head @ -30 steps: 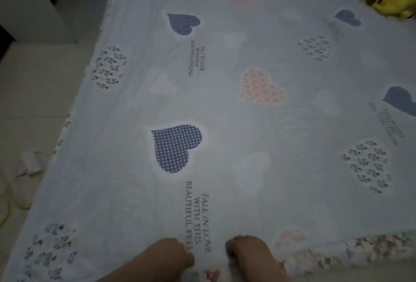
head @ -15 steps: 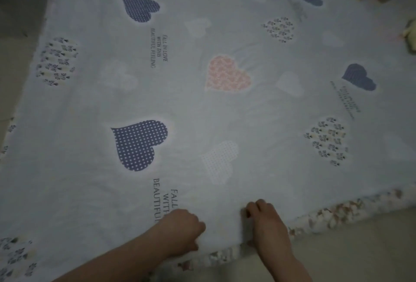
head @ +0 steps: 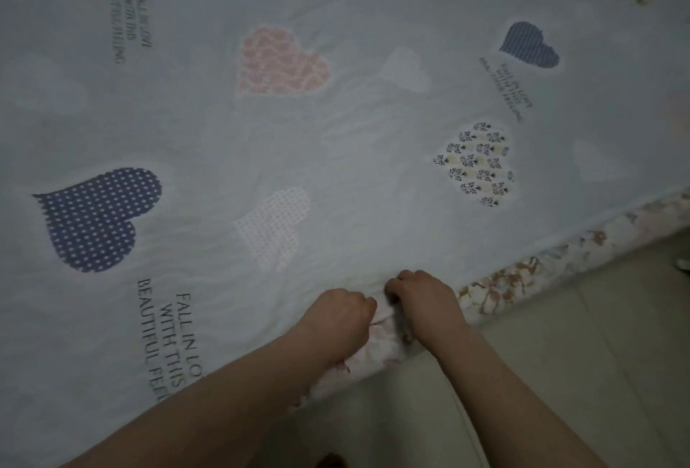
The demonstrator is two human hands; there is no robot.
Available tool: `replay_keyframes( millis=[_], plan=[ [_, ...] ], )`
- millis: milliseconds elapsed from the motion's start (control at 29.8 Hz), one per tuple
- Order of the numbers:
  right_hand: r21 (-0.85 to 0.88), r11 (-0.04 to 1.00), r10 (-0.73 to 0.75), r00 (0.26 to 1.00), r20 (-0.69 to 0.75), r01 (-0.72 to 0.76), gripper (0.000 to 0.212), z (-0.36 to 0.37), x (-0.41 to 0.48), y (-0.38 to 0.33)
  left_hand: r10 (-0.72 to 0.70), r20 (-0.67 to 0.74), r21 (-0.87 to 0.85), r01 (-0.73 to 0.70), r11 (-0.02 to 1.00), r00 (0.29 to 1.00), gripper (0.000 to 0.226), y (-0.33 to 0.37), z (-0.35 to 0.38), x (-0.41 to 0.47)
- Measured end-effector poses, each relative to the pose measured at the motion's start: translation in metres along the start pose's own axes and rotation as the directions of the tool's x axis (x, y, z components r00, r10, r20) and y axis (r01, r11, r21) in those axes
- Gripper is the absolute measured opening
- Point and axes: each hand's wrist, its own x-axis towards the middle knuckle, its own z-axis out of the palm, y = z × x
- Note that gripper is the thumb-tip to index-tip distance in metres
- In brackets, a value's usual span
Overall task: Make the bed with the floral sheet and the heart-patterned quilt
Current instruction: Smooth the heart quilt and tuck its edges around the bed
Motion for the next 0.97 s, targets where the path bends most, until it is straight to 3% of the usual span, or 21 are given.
replay_keyframes(
  millis=[101,235,402,603,737,804,972],
  plan=[
    [0.069,0.996,0.039,0.981,0.190,-0.053,0.027,0.003,-0.010,0.008,0.099,0.048,0.017,-0.100,0.995,0.994,0.019,0.010,0.000,-0.001],
    [0.152,0.983,0.050,0.949,0.313,-0.102,0.036,0.013,-0.038,0.011,0.233,0.154,0.034,-0.241,0.970,0.960,0.019,0.028,0.012,-0.009],
    [0.253,0.955,0.075,0.948,0.308,-0.157,0.030,0.043,-0.067,0.001,0.151,0.240,-0.021,-0.150,0.988,0.959,0.033,0.034,0.019,0.000],
    [0.372,0.904,0.167,0.975,0.145,-0.210,0.044,0.021,-0.092,-0.009,0.093,0.183,0.011,-0.096,0.995,0.979,0.035,0.031,0.005,-0.009],
    [0.440,0.879,0.187,0.982,0.033,-0.183,0.055,-0.017,-0.102,-0.015,0.085,-0.021,0.025,-0.084,0.996,0.996,0.028,0.019,-0.017,-0.038],
    [0.473,0.865,0.200,0.980,-0.018,-0.168,0.064,-0.043,-0.112,-0.021,0.112,-0.021,0.078,-0.110,0.991,0.993,0.032,0.016,-0.034,-0.060],
    [0.483,0.866,0.243,0.954,-0.175,-0.131,0.075,-0.090,-0.134,-0.035,0.086,-0.182,0.103,-0.068,0.992,0.980,0.040,0.017,-0.073,-0.107]
  ],
)
